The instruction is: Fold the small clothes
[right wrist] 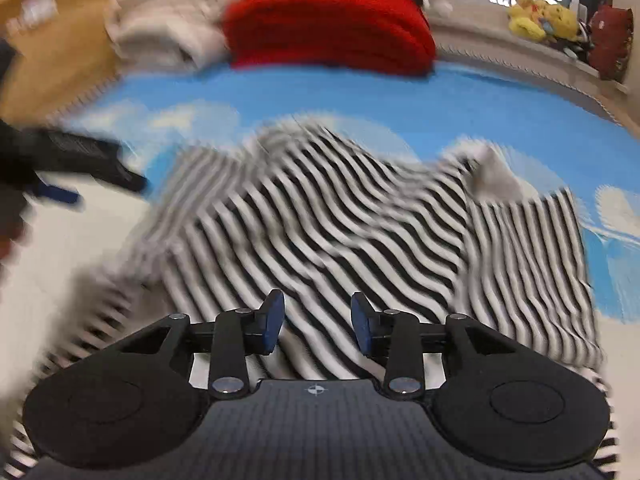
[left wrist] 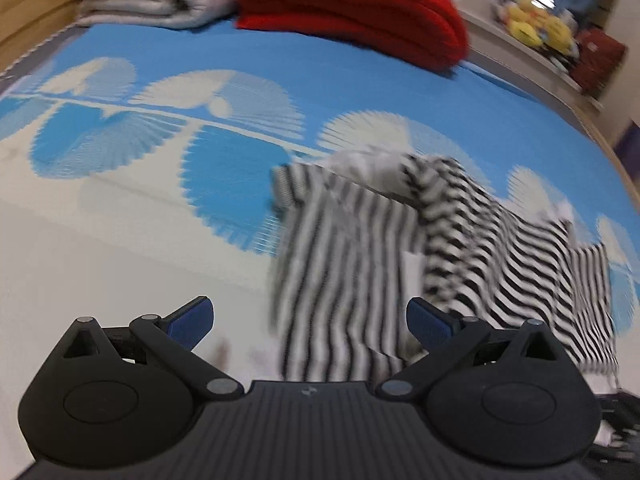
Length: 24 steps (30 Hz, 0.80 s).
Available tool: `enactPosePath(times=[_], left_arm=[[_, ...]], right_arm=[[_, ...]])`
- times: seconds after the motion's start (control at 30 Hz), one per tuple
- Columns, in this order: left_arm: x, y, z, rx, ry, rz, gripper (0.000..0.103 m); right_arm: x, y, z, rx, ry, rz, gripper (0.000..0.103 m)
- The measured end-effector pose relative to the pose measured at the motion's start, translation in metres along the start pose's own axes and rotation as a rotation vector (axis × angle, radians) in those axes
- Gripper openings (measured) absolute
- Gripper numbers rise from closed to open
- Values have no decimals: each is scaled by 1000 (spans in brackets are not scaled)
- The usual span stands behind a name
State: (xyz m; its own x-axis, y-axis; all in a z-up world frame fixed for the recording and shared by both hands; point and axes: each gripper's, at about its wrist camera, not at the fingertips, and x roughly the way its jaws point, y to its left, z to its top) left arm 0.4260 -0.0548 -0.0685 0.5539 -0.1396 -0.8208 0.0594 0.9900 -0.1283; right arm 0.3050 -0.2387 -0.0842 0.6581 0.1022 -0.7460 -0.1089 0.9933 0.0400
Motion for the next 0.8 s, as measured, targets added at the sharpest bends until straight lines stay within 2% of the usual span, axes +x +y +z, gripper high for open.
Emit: enactPosePath(times=[0.07, 0.1, 0.17, 0.23, 0.27, 0.33, 0.4, 0.5, 0.67, 0.73, 0.8], left_arm=[[4, -15, -8, 73, 2, -22, 103], [8, -25, -14, 136, 5, -24, 103], [24, -46, -28, 263, 47, 5, 103], [42, -64, -43, 374, 86, 60, 103], [51, -71, -51, 419, 96, 97, 103], [59, -77, -61, 466, 79, 128, 103], [56, -78, -63, 473, 63, 129, 103], [34, -69, -59, 430, 36, 113, 103], [-42, -41, -59, 360, -116, 105, 103], [-66, -29, -70, 340, -148, 112, 103], [-84, -12, -90, 308, -142, 106, 103]], right_arm=[[29, 1, -17, -67, 138, -63, 36], [39, 4, -24, -105, 173, -104, 36], [33, 5, -25, -128, 144, -108, 36], [20, 1, -19, -81, 131, -105, 39], [13, -2, -21, -72, 109, -101, 42], [13, -7, -24, -93, 121, -136, 43], [21, -13, -32, -104, 164, -159, 46], [6, -27, -29, -50, 126, -145, 49], [-63, -51, -36, 31, -53, -176, 61], [-94, -61, -45, 71, -107, -197, 67], [-124, -70, -62, 118, -153, -222, 71]])
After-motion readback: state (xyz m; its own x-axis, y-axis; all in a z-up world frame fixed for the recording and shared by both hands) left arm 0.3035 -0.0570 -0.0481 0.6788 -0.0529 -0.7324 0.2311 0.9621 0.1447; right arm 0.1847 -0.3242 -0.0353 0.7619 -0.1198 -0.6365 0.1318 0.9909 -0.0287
